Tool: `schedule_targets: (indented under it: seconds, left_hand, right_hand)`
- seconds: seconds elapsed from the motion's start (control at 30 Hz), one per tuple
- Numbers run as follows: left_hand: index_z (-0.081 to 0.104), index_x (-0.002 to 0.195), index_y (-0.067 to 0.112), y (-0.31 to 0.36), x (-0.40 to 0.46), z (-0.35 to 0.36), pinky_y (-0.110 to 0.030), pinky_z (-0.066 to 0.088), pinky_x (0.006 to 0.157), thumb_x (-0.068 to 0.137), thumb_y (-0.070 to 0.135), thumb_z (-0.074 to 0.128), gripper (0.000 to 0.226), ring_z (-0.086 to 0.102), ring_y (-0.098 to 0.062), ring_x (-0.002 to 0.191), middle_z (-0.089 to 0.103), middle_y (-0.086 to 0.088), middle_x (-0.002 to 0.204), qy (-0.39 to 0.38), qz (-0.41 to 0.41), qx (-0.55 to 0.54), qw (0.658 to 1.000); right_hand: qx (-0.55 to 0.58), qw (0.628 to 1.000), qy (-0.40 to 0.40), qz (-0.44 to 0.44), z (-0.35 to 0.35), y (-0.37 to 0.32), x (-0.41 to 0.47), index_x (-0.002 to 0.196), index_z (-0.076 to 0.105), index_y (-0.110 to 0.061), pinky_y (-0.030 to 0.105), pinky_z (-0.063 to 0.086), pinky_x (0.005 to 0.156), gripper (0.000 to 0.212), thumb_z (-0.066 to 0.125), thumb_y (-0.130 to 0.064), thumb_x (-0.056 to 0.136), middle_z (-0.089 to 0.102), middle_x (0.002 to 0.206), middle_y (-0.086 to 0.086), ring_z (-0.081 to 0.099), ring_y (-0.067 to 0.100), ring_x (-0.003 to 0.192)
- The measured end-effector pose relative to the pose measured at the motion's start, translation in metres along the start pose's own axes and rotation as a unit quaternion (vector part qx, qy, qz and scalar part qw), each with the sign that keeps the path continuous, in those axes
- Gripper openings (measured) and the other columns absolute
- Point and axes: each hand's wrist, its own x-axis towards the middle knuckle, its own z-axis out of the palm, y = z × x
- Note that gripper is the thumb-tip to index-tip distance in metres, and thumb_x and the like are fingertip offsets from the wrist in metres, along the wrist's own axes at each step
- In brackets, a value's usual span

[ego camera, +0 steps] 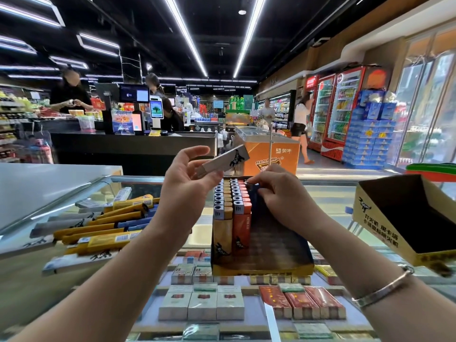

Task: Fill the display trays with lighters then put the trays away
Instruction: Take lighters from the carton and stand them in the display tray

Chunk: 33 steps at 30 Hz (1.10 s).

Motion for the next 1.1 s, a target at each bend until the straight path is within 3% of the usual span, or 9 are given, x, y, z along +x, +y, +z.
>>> schedule_targets:
  seconds: [0.07,0.17,0.3,0.43,0.7,0.8,0.9,0.97,1.1]
  left_hand:
    - [0.05,0.102,0.027,0.002,0.0,-0.001,-0.018,0.054,0.069,0.074,0.009,0.067,0.037,0.066,-0.005,0.079,0.07,0.002,0.085,0.007,0.004,-0.014,1.0]
    - [0.051,0.1,0.022,0.005,-0.001,0.0,-0.016,0.052,0.064,0.066,0.018,0.067,0.038,0.067,-0.006,0.074,0.071,0.007,0.078,0.0,0.008,-0.032,0.999]
    - [0.056,0.098,0.012,0.007,-0.003,0.002,-0.011,0.048,0.06,0.074,0.009,0.066,0.027,0.067,-0.004,0.067,0.072,0.003,0.074,-0.033,0.026,-0.044,0.998]
    - [0.054,0.1,0.014,0.006,-0.006,0.006,-0.014,0.049,0.062,0.071,0.012,0.068,0.032,0.068,-0.011,0.072,0.072,-0.003,0.08,-0.07,0.064,0.006,0.995]
    - [0.045,0.102,0.021,0.006,-0.006,0.007,-0.015,0.05,0.064,0.071,0.017,0.069,0.039,0.069,-0.01,0.074,0.072,0.0,0.082,-0.075,0.076,0.026,0.994]
    - [0.045,0.101,0.02,0.008,-0.007,0.007,-0.013,0.048,0.061,0.071,0.023,0.068,0.038,0.069,-0.009,0.073,0.073,0.001,0.08,-0.083,0.068,0.009,0.994]
    - [0.046,0.105,0.018,0.006,-0.004,0.007,-0.015,0.05,0.066,0.07,0.029,0.065,0.041,0.068,-0.01,0.081,0.073,-0.003,0.087,-0.104,0.044,-0.002,0.994]
    - [0.048,0.107,0.02,0.002,-0.003,0.008,-0.012,0.049,0.07,0.072,0.032,0.064,0.041,0.065,-0.004,0.091,0.069,-0.001,0.1,-0.12,0.018,0.016,0.992]
    - [0.051,0.108,0.036,-0.007,-0.003,0.008,-0.003,0.045,0.065,0.079,0.027,0.064,0.033,0.055,0.012,0.095,0.052,0.011,0.117,-0.192,-0.04,0.091,0.976]
  right_hand:
    - [-0.004,1.0,0.005,-0.002,0.0,0.001,-0.001,0.113,0.065,-0.01,0.02,0.044,0.082,0.031,0.052,0.002,0.087,0.055,0.101,0.004,0.052,0.016,0.094]
    - [0.023,0.994,0.11,-0.004,-0.006,-0.005,-0.002,0.112,0.063,-0.007,0.002,0.037,0.07,0.03,0.054,0.004,0.086,0.056,0.096,-0.001,0.048,-0.001,0.076]
    - [0.0,0.962,0.253,-0.104,-0.018,-0.025,-0.004,0.102,0.063,-0.001,0.007,0.036,0.071,0.025,0.066,0.003,0.077,0.059,0.09,0.006,0.052,0.013,0.079]
    - [-0.116,0.954,0.208,-0.184,-0.011,-0.04,-0.009,0.107,0.066,-0.001,0.027,0.039,0.084,0.04,0.077,-0.007,0.069,0.067,0.1,0.01,0.052,0.026,0.096]
    - [-0.054,0.976,0.12,-0.176,-0.011,-0.044,-0.012,0.122,0.058,-0.007,0.036,0.056,0.064,0.044,0.069,-0.003,0.08,0.069,0.1,0.008,0.065,0.024,0.08]
    - [-0.022,0.98,0.094,-0.176,-0.013,-0.042,-0.012,0.128,0.053,-0.013,0.031,0.054,0.056,0.049,0.068,-0.005,0.082,0.068,0.104,0.006,0.058,0.011,0.067]
    - [0.011,0.98,0.087,-0.176,-0.013,-0.036,-0.009,0.121,0.057,-0.011,0.015,0.042,0.053,0.038,0.066,-0.007,0.084,0.064,0.092,-0.003,0.043,-0.009,0.059]
    - [0.05,0.983,0.104,-0.145,-0.014,-0.03,-0.007,0.111,0.057,-0.008,0.008,0.033,0.048,0.027,0.064,-0.007,0.085,0.056,0.081,-0.008,0.042,-0.009,0.053]
    - [0.132,0.981,0.137,-0.047,-0.017,-0.014,-0.001,0.097,0.051,-0.011,0.006,0.037,0.049,0.017,0.061,-0.003,0.085,0.052,0.07,-0.008,0.051,-0.004,0.056]
